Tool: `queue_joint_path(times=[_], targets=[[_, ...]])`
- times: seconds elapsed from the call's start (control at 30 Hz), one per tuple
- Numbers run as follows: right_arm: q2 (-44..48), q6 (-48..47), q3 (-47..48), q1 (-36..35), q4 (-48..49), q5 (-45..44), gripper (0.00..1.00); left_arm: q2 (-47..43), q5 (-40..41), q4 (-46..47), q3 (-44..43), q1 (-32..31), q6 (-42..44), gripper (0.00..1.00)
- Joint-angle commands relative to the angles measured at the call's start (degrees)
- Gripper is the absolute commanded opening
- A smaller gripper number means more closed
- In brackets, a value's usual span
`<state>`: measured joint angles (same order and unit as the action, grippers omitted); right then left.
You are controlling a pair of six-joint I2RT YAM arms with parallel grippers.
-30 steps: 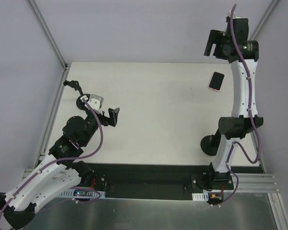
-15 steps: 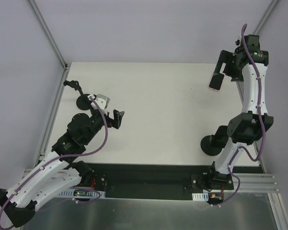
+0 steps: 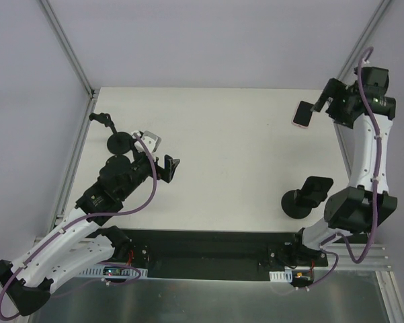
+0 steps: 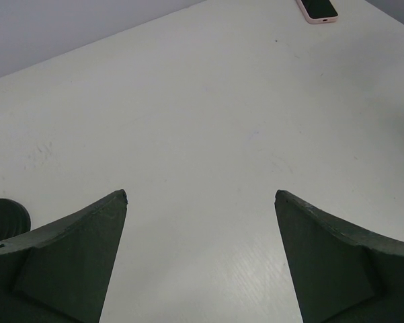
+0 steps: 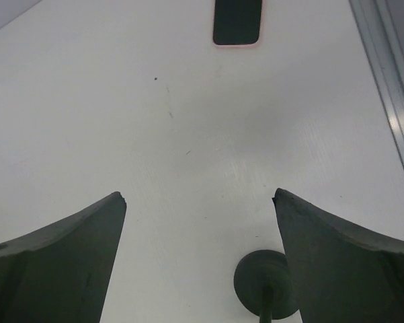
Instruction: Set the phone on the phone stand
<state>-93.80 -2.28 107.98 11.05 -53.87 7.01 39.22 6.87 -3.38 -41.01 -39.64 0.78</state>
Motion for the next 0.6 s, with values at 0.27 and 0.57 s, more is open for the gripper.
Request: queue_joint_path(times=[0.27, 0.57], targets=[[14.53, -5.53, -28.26, 15.31, 31.44, 11.61, 0.32, -1.43, -3.18, 0.56, -2.49, 0.53, -2.36, 0.90], [1.88, -7.20, -28.80, 19.63, 39.62, 30.16, 0.00, -1.25, -3.01, 0.56, -2.40, -0.44, -2.18, 0.90]])
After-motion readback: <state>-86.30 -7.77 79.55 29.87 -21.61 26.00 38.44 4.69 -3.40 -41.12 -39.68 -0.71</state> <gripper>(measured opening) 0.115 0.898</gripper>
